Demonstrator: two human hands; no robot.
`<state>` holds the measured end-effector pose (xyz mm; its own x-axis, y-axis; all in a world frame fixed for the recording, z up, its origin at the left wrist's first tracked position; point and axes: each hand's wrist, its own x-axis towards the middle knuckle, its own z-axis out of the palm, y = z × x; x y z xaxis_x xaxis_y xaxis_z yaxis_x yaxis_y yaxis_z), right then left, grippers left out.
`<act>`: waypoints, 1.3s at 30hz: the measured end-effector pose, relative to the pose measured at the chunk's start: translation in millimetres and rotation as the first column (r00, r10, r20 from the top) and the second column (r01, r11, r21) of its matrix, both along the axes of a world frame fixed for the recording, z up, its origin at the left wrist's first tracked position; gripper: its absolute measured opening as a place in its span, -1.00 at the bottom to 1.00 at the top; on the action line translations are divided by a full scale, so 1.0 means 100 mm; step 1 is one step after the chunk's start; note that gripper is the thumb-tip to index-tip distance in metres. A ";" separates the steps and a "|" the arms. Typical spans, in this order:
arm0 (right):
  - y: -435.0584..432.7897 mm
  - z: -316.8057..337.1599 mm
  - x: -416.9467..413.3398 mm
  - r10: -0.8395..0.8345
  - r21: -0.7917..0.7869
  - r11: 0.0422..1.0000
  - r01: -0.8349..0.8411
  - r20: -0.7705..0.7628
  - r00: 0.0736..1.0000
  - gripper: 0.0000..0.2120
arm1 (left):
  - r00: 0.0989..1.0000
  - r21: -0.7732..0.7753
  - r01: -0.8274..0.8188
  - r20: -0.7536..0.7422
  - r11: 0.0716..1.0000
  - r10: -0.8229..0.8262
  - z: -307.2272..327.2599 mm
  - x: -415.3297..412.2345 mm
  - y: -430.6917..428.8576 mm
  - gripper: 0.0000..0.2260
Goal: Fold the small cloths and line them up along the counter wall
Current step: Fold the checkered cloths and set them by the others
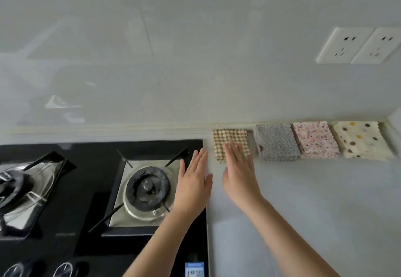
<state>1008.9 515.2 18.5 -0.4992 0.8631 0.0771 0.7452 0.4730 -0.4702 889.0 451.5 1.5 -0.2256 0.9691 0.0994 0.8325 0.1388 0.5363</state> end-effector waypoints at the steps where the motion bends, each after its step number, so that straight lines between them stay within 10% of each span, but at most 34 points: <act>1: -0.26 0.05 -0.05 0.002 -0.036 0.999 -0.005 -0.084 0.996 -0.41 | 1.000 0.038 -0.016 0.018 0.999 0.016 0.05 -0.11 -0.29 -0.51; 8: -2.13 0.32 -0.68 0.022 -0.098 0.993 -0.060 -0.348 0.937 -0.49 | 0.986 0.170 -0.144 0.112 0.975 0.126 0.50 -1.03 -2.38 -0.66; 15: -3.30 0.53 -1.52 0.113 -0.136 0.978 -0.157 -0.282 0.953 -0.45 | 0.933 0.119 -0.326 0.199 0.938 0.299 0.66 -1.82 -3.80 -0.68; 39: -3.62 0.39 -5.54 0.466 -0.318 0.800 -0.508 -0.204 0.861 -0.56 | 0.807 0.041 -0.581 0.161 0.813 0.569 0.42 -5.41 -4.71 -0.78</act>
